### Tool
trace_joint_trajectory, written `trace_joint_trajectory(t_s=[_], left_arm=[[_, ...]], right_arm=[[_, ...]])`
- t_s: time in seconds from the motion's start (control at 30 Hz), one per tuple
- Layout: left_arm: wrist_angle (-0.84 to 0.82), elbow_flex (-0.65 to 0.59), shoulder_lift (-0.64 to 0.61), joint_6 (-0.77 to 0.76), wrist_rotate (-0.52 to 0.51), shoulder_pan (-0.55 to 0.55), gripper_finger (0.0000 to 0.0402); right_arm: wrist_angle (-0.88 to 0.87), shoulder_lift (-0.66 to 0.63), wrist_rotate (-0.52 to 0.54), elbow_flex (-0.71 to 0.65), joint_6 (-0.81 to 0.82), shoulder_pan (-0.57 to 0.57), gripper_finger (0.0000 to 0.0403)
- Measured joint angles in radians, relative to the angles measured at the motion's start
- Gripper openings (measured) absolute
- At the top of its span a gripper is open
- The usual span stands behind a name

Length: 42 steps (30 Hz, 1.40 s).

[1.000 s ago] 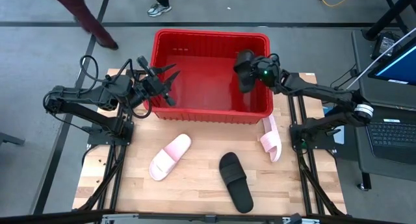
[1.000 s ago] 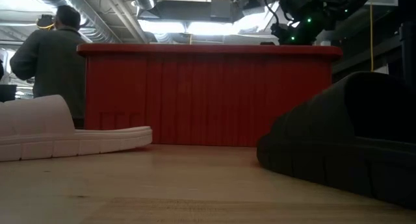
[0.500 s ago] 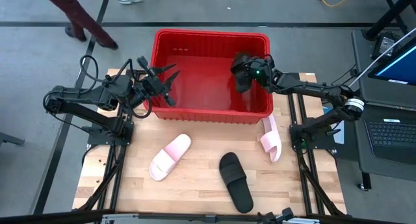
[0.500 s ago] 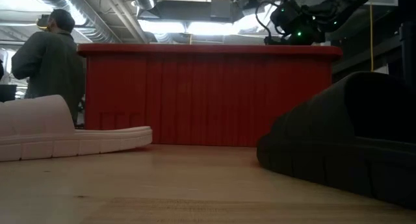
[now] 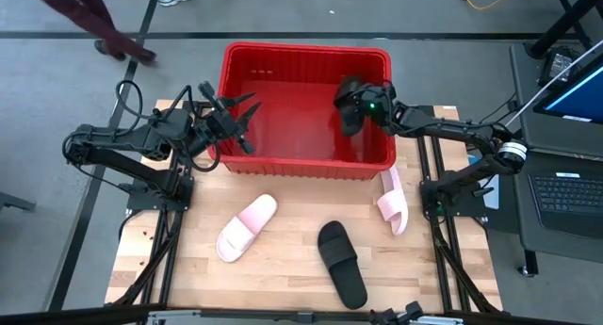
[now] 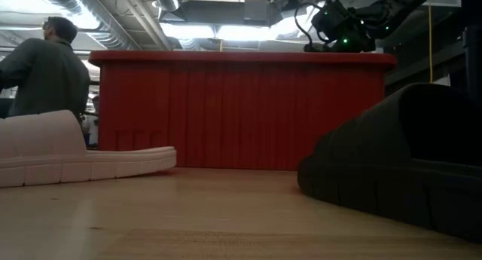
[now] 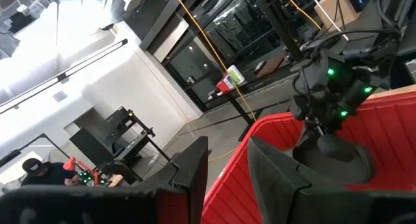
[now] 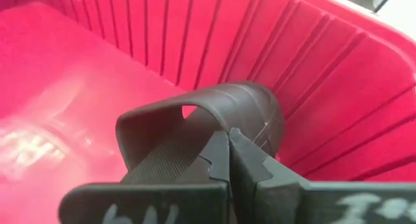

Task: Pick and place slides into bin
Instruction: Put the top black slipper into the red bin

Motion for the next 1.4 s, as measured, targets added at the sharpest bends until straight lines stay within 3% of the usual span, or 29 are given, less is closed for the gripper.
trace_joint_trajectory(t_s=[0.6,1.4], left_arm=[[0.0,0.0,0.0,-0.034,0.002,0.0,0.0104],[0.0,0.0,0.0,-0.042,0.004,0.0,0.0104]], right_arm=[[-0.009,0.035,0.071,0.0,-0.056,0.005,0.0],[0.007,0.056,0.054,-0.005,-0.227,0.017,0.0]])
